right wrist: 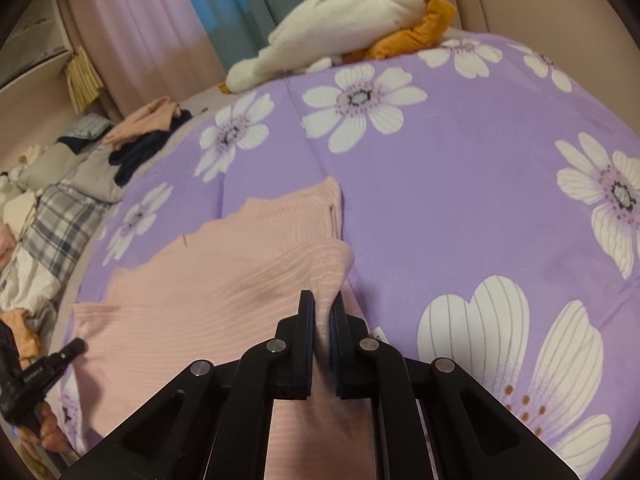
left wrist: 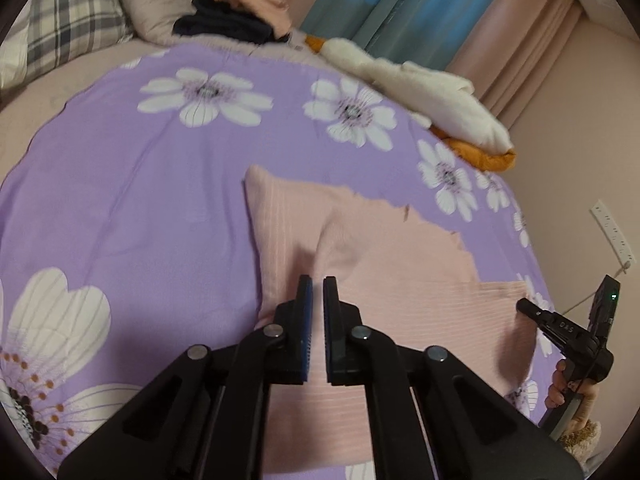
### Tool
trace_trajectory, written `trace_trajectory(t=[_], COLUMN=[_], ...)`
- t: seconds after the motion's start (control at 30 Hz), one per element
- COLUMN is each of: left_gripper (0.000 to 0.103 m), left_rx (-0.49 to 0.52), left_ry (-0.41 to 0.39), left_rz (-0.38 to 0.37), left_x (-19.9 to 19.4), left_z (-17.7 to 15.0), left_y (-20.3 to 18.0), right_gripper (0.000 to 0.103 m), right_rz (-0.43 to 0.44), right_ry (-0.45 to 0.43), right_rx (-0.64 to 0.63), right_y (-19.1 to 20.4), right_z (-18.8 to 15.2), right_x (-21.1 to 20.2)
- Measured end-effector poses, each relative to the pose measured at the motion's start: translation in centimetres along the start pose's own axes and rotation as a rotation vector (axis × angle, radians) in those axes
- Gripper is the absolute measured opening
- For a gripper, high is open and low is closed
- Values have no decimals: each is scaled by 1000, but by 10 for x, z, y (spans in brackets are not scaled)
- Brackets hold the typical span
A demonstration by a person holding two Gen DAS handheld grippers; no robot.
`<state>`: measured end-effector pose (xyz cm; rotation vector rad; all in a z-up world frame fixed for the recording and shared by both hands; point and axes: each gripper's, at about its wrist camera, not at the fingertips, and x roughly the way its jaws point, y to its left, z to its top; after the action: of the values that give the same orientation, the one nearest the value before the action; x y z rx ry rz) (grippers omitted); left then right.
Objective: Fold small clothes
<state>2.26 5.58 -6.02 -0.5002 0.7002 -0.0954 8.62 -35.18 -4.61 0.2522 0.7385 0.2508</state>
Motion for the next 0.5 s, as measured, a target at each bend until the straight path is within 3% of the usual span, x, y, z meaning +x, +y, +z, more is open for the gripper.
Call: trace_trajectory(t=[0.1,0.23,0.37,0.43,0.5], left_gripper=[2,2,9,29,38], left_rx=[12,-19,-34,-26,-26], left_ry=[-3,51,90,101,110], left_rz=[-20,-8,22,54,62], left_x=[-3,9,22,30,36], left_z=[2,1,3,4,4], left_y=[-2,6,16,18,20], right_gripper=[9,9,9,9,9], right_rz=[11,9,4,11,11], right_ry=[-20,-20,-8,-5,-4], right_rx=[-6,-10,-4,2,2], right_y=[5,7,5,3,2], right_z=[1,0,-2,-3,-4], right_x=[-5,-3,-1,-1,0])
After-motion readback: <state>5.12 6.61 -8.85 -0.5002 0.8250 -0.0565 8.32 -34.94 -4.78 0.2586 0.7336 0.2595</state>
